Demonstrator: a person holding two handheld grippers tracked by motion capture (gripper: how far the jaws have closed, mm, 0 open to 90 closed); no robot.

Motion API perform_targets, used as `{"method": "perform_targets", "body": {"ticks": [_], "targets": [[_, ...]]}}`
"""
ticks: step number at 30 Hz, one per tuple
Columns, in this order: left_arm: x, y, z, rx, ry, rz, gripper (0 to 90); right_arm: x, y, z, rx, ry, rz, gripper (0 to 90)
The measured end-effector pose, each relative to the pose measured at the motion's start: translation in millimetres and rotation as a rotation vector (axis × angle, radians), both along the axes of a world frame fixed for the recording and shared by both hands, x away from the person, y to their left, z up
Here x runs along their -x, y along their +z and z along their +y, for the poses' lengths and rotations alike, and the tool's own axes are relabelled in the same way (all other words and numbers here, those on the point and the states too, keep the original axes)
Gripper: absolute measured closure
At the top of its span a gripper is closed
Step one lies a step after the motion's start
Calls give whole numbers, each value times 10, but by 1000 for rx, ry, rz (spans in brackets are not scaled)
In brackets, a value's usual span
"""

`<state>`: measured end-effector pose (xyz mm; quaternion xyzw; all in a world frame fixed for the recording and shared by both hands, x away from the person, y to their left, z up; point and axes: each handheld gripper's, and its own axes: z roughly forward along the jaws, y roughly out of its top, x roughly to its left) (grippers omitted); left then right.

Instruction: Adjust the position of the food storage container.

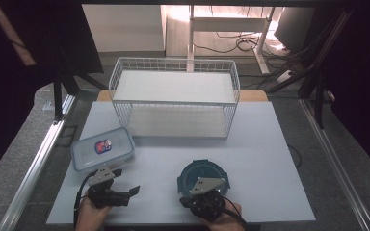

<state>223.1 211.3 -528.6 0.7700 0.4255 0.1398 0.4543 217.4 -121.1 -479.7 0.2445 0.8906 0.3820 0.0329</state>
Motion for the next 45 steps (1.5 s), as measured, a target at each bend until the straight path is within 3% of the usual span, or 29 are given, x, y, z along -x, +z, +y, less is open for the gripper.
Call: {"method": "perform_targets", "body": {"ticks": [9, 21, 23, 26, 32, 33, 34, 36, 38, 41, 45], "targets": [[5, -4, 0, -7, 4, 6, 56, -32, 6, -13, 17, -28, -16, 900], [4, -6, 0, -5, 7, 8, 57, -394, 1, -300, 6, -159, -50, 900], [2, -5, -2, -4, 6, 8, 58, -451, 10, -327, -9, -157, -14, 899], [-11, -8, -7, -3, 6, 7, 59, -483, 28, -313, -16, -153, 0, 898], [-4, -2, -9, -5, 6, 3, 60, -682, 113, -107, -13, -156, -31, 897], [-4, -2, -5, -3, 6, 3, 60, -718, 108, -52, 4, -160, -33, 897], [-5, -2, -2, -1, 7, 3, 59, -772, 84, 67, 59, -161, -64, 897], [-6, -3, 3, -2, 6, 4, 60, -796, 67, 118, 75, -159, -58, 897], [-3, -2, 1, -2, 5, 5, 60, -830, 30, 204, 136, -173, -69, 898], [1, -1, 0, -4, 3, 5, 60, -865, 13, 257, 171, -169, -80, 899], [3, 1, 6, -3, 5, 3, 59, -877, 17, 237, 183, -184, -82, 900]]}}
